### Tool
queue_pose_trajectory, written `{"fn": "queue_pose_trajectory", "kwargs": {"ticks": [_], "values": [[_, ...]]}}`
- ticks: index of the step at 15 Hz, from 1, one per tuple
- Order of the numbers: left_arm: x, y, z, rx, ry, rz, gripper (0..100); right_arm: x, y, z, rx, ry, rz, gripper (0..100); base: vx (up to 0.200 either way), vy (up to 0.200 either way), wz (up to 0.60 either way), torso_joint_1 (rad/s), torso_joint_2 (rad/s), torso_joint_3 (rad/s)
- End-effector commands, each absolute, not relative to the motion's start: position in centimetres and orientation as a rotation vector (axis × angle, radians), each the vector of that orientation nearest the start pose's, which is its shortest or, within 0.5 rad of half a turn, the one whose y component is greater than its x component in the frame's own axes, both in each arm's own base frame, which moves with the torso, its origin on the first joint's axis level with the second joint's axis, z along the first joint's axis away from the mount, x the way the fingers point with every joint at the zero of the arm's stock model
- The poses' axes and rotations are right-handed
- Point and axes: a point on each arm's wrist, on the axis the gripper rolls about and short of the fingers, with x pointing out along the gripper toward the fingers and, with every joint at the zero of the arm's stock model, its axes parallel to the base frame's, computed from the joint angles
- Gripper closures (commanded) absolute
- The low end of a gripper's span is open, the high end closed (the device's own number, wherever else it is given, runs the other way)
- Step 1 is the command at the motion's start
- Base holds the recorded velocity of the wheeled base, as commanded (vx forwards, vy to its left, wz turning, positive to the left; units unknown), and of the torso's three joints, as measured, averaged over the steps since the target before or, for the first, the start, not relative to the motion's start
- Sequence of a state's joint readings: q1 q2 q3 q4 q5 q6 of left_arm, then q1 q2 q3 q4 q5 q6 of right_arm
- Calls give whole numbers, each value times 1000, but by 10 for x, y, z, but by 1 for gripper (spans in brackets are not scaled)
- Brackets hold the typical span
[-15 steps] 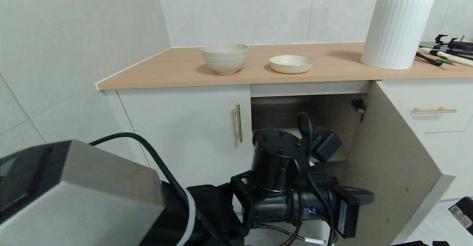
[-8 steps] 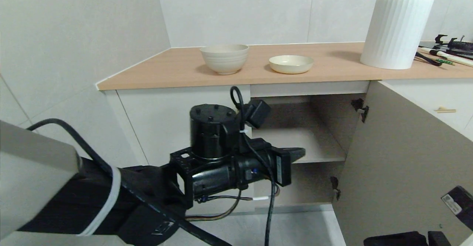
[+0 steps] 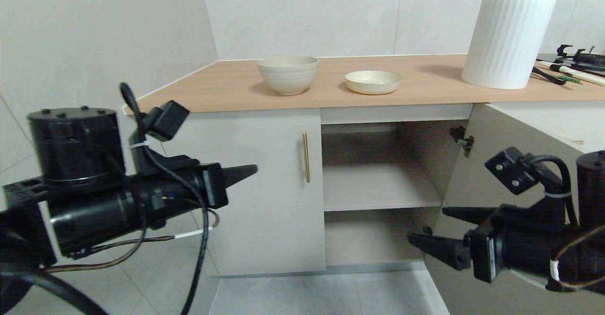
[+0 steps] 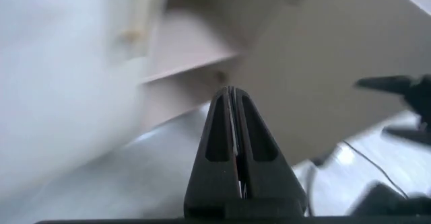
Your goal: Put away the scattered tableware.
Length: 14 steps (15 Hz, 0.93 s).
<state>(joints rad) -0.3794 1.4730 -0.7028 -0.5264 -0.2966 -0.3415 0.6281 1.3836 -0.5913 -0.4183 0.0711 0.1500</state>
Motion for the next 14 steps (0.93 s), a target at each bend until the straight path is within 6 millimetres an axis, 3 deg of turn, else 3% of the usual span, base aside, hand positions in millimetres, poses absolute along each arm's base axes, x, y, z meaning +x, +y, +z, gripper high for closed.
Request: {"fn": "queue_pose_trajectory", "kwargs": {"ticks": [1, 3, 5, 6, 9, 14], "values": [[199, -64, 223, -323, 282, -540, 100, 210, 132, 203, 58, 379, 590, 0, 0, 0, 0, 0, 0, 0], [191, -61, 227, -319, 286, -535, 100, 222, 130, 220, 61, 396, 558, 0, 0, 0, 0, 0, 0, 0], [186, -59, 227, -319, 312, -527, 100, 221, 124, 221, 61, 413, 541, 0, 0, 0, 0, 0, 0, 0], [185, -59, 225, -319, 325, -525, 0, 220, 124, 221, 58, 414, 533, 0, 0, 0, 0, 0, 0, 0], [195, -62, 218, -320, 361, -524, 0, 208, 116, 217, 49, 445, 516, 0, 0, 0, 0, 0, 0, 0], [199, -63, 217, -318, 347, -521, 0, 206, 116, 219, 45, 446, 505, 0, 0, 0, 0, 0, 0, 0]]}}
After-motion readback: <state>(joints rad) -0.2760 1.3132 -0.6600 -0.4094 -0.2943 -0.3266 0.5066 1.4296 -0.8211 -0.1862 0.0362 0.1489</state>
